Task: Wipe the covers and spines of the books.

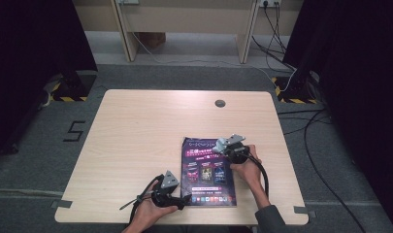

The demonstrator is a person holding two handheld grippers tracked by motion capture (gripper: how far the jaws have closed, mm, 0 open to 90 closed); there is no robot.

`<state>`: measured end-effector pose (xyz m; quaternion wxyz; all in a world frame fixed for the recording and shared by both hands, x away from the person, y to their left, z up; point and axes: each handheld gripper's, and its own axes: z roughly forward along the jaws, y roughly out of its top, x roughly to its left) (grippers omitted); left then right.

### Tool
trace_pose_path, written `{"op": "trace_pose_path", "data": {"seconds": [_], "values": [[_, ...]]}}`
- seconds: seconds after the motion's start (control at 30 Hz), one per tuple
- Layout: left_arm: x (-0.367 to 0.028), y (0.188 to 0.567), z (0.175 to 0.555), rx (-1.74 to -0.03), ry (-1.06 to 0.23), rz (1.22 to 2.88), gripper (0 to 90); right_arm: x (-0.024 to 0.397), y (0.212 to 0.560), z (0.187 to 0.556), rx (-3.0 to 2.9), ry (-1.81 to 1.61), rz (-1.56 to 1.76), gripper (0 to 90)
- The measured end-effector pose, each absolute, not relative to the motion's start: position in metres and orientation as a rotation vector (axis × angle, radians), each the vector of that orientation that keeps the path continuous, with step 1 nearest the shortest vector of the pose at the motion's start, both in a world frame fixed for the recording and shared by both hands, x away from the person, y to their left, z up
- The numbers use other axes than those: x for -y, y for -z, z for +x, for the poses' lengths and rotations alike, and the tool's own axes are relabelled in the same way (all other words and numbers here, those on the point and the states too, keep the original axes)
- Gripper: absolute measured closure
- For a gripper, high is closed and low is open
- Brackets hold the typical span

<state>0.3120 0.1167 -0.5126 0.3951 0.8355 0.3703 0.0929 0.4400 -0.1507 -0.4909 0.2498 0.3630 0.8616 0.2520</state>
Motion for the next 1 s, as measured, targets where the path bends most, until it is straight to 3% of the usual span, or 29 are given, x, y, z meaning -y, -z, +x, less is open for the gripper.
{"op": "trace_pose_path", "data": {"seconds": [0.5, 0.67, 1.0], "values": [[-0.121, 0.511, 0.31, -0.958, -0.209, 2.094, 31.4, 0.079, 0.493, 0.402, -2.525, -0.848, 0.761, 75.5], [-0.133, 0.505, 0.305, -0.954, -0.18, 2.068, 30.1, 0.091, 0.493, 0.409, -2.514, -0.852, 0.807, 74.5], [-0.176, 0.499, 0.317, -1.067, -0.24, 2.04, 27.9, 0.153, 0.491, 0.431, -2.371, -0.77, 1.023, 74.0]]}}
